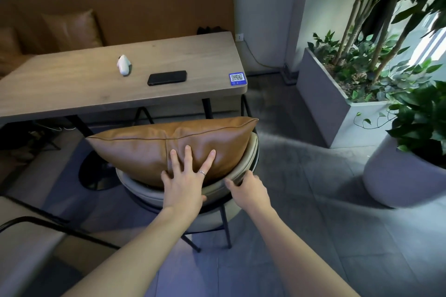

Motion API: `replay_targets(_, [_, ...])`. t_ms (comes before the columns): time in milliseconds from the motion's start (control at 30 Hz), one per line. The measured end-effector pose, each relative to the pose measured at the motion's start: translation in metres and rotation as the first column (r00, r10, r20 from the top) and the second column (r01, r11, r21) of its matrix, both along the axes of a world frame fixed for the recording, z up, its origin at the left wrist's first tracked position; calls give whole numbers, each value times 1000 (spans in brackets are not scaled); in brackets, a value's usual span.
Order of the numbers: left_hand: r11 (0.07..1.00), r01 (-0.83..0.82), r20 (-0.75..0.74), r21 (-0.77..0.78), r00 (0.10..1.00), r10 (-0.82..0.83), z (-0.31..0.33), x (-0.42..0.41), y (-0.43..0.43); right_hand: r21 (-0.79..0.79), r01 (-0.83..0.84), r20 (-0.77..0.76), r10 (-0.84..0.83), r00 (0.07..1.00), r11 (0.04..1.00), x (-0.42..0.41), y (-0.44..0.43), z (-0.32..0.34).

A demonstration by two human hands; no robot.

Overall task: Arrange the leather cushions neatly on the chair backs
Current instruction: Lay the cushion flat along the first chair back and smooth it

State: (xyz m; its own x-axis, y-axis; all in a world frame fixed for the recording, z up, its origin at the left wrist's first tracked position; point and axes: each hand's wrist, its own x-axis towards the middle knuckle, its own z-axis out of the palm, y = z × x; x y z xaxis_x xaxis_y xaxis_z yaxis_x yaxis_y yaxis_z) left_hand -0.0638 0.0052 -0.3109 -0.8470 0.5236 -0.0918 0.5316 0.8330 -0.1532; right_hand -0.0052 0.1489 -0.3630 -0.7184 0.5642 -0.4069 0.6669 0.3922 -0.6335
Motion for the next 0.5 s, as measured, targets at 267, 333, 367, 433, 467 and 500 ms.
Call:
replay_targets(267, [992, 72, 111, 106, 990, -83, 76, 0, -45, 407, -377, 157, 343, 926, 832, -2, -25, 98])
replay_targets(333, [990, 55, 83, 127, 994, -66, 105, -1, -61, 456, -395, 130, 379, 916, 798, -7, -42, 133])
replay_targets(367, [990, 50, 63, 135, 996, -59, 121, -2, -71, 476, -389, 103, 389, 915, 788, -9, -51, 152])
replay_targets(433, [987, 44, 15, 157, 999, -47, 152, -5, -90, 524, -371, 46, 409, 911, 767, -11, -71, 189])
replay_targets(467, [984, 44, -13, 171, 999, -43, 168, -7, -102, 561, -366, 26, 426, 904, 742, -12, -83, 209])
replay_targets(500, [982, 48, -38, 182, 998, -42, 184, -8, -114, 608, -358, 11, 444, 896, 709, -13, -96, 229])
